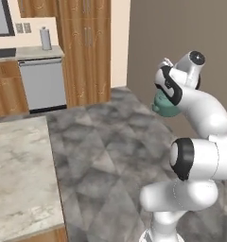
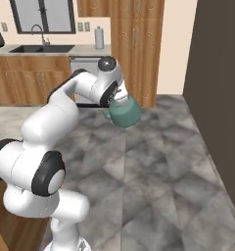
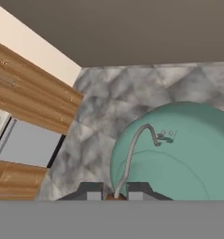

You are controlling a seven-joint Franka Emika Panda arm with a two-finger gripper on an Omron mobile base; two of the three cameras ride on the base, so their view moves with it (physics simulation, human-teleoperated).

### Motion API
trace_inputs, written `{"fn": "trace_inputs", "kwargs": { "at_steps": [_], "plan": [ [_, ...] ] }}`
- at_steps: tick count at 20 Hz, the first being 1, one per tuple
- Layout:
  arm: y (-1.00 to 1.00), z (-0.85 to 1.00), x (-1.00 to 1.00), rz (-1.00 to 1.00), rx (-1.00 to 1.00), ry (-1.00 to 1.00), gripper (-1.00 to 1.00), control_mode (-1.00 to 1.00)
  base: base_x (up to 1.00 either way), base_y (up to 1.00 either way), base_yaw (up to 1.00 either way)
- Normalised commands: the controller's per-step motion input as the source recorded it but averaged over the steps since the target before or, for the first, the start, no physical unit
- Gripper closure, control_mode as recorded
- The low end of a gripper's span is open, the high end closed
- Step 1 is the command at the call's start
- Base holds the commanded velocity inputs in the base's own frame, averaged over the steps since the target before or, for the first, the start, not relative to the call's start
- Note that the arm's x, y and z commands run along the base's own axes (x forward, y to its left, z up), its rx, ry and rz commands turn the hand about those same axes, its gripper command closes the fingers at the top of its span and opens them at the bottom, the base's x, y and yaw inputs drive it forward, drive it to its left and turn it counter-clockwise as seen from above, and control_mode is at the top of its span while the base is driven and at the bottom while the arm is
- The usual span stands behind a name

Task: Pick the kettle from the counter and place it on a stove burner. Then turn the burner on.

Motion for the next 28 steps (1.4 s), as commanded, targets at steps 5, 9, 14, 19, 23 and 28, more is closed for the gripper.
{"fn": "trace_inputs", "kwargs": {
  "at_steps": [5,9,14,19,23,28],
  "plan": [
    [0.00,0.00,0.00,0.00,0.00,0.00,1.00,1.00,1.00,-0.17,0.04],
    [0.00,0.00,0.00,0.00,0.00,0.00,1.00,1.00,1.00,0.00,0.09],
    [0.00,0.00,0.00,0.00,0.00,0.00,1.00,1.00,1.00,0.00,0.12],
    [0.00,0.00,0.00,0.00,0.00,0.00,1.00,1.00,1.00,-0.08,0.12],
    [0.00,0.00,0.00,0.00,0.00,0.00,1.00,1.00,1.00,-0.14,0.12],
    [0.00,0.00,0.00,0.00,0.00,0.00,1.00,1.00,1.00,-0.17,0.18]
  ]
}}
